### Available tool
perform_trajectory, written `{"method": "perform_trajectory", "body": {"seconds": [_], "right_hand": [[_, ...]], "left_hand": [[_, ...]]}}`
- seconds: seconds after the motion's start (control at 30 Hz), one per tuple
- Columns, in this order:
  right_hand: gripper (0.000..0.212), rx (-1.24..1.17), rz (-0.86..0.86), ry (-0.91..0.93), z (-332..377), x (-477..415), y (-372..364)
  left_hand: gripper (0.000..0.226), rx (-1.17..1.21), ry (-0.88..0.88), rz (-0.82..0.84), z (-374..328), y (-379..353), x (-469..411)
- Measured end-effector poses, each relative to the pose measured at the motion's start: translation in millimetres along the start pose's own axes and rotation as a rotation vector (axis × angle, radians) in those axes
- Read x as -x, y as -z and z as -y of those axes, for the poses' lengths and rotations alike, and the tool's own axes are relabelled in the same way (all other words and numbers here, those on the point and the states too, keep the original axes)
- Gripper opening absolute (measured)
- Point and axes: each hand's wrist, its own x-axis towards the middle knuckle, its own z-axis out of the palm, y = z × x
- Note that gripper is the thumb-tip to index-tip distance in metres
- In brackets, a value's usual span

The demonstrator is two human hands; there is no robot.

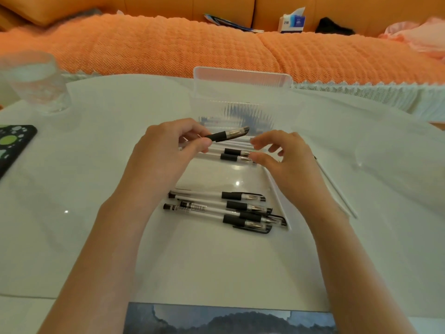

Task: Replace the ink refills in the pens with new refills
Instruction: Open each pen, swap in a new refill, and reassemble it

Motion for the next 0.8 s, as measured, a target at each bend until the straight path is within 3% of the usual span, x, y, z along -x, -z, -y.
{"method": "perform_trajectory", "body": {"seconds": [0.23, 0.6, 0.8], "right_hand": [[0.018, 0.335, 0.074, 0.073, -8.9, -3.7, -8.5], [0.013, 0.281, 0.152, 0.059, 2.1, -2.7, -9.1], [0.008, 0.261, 0.150, 0.077, 2.3, -1.9, -8.5]], "left_hand": [[0.009, -0.028, -0.003, 0.003, 1.1, -2.5, -3.8], [0.010, -0.040, -0.105, -0.026, -21.1, -1.9, -42.2], [0.009, -0.148, -0.154, 0.049, -32.9, -15.0, -100.9]]}}
